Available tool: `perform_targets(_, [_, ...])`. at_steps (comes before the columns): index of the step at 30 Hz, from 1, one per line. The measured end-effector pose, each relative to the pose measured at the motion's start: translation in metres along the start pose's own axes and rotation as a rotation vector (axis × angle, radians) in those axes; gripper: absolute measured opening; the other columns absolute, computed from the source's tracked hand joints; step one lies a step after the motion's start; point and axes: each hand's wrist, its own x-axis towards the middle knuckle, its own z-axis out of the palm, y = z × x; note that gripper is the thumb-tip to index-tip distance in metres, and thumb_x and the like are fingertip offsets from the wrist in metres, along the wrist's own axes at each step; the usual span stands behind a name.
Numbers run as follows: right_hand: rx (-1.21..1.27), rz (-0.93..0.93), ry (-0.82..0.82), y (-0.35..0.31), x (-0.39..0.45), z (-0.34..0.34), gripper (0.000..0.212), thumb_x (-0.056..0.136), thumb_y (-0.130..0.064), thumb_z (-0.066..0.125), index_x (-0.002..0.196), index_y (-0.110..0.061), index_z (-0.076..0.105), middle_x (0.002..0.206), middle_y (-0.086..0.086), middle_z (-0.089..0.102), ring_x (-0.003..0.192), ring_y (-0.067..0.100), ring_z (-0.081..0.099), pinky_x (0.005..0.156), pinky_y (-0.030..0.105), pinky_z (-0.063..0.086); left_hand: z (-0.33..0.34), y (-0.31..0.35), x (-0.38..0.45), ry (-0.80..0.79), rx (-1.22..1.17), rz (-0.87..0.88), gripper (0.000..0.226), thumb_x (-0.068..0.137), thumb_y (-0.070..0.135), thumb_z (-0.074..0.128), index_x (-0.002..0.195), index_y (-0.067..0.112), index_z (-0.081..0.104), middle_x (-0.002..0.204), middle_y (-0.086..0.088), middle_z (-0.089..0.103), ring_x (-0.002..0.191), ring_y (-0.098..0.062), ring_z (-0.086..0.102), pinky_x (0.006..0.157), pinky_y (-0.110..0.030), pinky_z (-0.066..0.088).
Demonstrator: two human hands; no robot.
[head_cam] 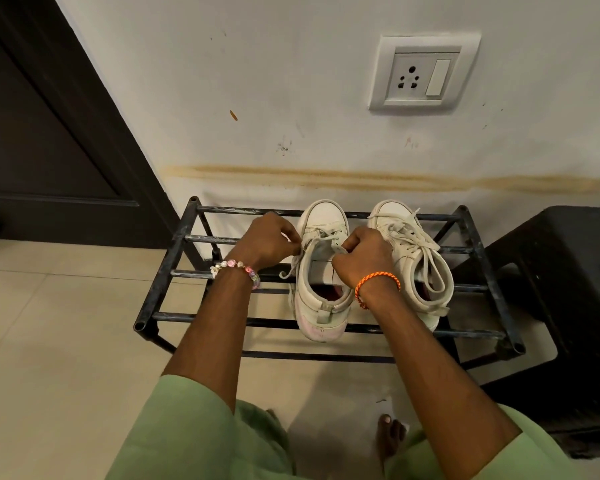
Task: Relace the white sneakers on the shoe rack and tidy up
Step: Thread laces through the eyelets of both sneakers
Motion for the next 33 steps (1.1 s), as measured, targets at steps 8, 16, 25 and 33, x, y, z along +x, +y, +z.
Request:
perform_targets(8, [0.119, -0.127, -0.171, 0.001, 0.014, -0.012, 0.016, 0.077, -0.030, 0.073, 0.078, -0.021, 0.059, 0.080, -0.002, 0.064, 0.077, 0.013, 0.059, 0.071, 0.030, 0.050, -0.012, 0.017, 0.000, 0.156, -0.405, -0.081, 0.003, 0.088, 0.011, 0.059, 0.088, 0.012, 0.062, 0.071, 0.002, 0.066, 0.058, -0.004, 0.060, 0.057, -0.017, 0.043])
perform_targets(16, [0.428, -0.363, -0.344, -0.050, -0.003, -0.024, 0.015, 0.086, -0.007, 0.064, 0.095, -0.018, 0.067, 0.097, 0.000, 0.070, 0.101, 0.014, 0.063, 0.097, 0.038, 0.047, -0.056, 0.076, -0.031, -0.100, -0.902, 0.173, 0.023, 0.095, 0.005, 0.047, 0.108, 0.009, 0.066, 0.102, -0.007, 0.072, 0.103, -0.012, 0.067, 0.078, -0.026, 0.054])
perform_targets(25, [0.750, -0.125, -0.666, -0.065, -0.013, -0.073, 0.016, 0.092, -0.006, 0.052, 0.090, -0.001, 0.068, 0.059, -0.001, 0.051, 0.048, 0.010, 0.052, 0.056, 0.024, 0.054, -0.043, 0.052, -0.016, 0.228, -0.970, -0.007, 0.027, 0.095, 0.006, 0.048, 0.111, 0.017, 0.065, 0.111, 0.004, 0.069, 0.107, -0.009, 0.058, 0.092, -0.031, 0.040])
perform_targets(33, [0.463, -0.051, -0.383, -0.038, 0.014, -0.099, 0.020, 0.095, -0.010, 0.051, 0.100, 0.004, 0.066, 0.069, 0.004, 0.055, 0.053, 0.007, 0.045, 0.041, 0.015, 0.040, -0.030, 0.014, -0.002, 0.405, -0.986, -0.429, 0.024, 0.093, 0.002, 0.054, 0.114, 0.012, 0.061, 0.116, -0.005, 0.066, 0.093, -0.014, 0.062, 0.076, -0.026, 0.048])
